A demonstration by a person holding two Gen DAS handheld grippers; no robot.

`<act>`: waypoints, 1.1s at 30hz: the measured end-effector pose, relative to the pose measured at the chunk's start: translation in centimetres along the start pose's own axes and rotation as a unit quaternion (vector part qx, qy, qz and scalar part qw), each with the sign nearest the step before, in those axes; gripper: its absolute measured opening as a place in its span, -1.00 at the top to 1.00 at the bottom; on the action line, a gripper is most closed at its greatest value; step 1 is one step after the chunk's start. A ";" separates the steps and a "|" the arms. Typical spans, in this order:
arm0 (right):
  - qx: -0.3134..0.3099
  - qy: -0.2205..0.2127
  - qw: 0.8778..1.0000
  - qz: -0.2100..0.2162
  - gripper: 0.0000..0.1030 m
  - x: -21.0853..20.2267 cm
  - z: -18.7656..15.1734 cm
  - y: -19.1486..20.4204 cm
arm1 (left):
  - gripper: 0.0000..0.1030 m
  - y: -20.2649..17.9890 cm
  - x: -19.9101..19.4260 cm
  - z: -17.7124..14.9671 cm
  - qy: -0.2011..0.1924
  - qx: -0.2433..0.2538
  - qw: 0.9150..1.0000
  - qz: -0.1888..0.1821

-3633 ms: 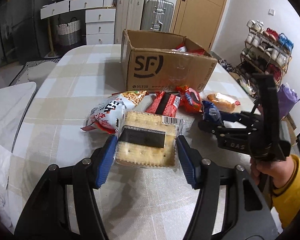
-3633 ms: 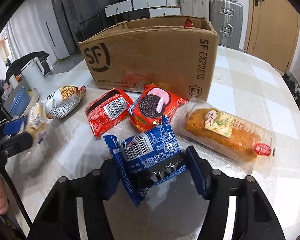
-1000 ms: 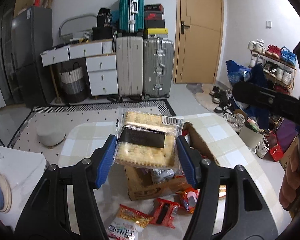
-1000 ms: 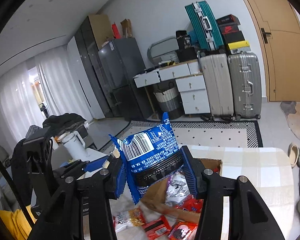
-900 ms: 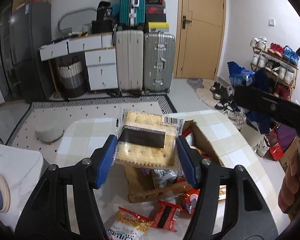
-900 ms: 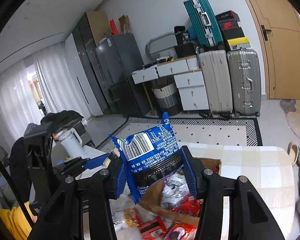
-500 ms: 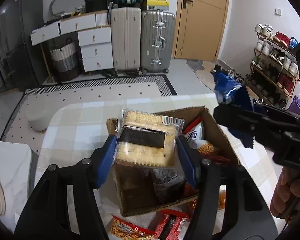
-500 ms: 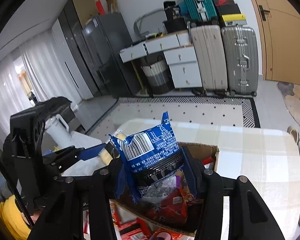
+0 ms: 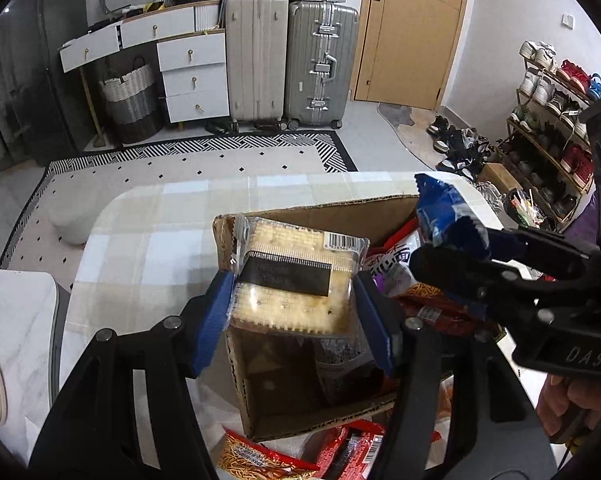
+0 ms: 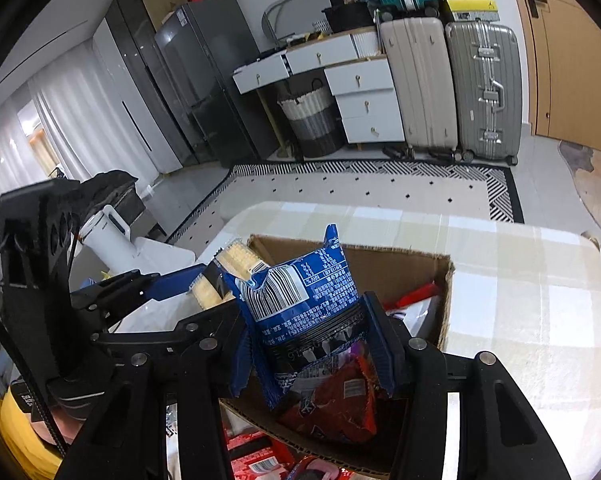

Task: Organize snacks
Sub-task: 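Open both grippers to drop the packs into the box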

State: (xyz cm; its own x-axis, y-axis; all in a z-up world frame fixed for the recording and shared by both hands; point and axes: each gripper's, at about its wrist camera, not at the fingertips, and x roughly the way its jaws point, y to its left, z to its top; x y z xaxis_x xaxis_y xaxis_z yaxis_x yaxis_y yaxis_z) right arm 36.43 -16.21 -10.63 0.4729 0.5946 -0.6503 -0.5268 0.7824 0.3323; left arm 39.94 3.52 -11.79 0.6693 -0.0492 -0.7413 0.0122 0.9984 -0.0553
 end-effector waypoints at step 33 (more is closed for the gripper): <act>-0.009 0.052 0.998 -0.046 -0.03 2.2 -0.3 1.1 | -0.53 2.9 -3.9 -1.2 -0.013 -0.020 0.999 0.023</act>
State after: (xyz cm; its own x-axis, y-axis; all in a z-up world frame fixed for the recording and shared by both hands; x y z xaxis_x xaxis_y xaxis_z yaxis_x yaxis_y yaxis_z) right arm 36.66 -14.10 -11.87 0.4439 0.4977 -0.7452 -0.4974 0.8286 0.2571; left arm 36.43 6.59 -9.86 0.6870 -0.0023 -0.7267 -0.0484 0.9976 -0.0488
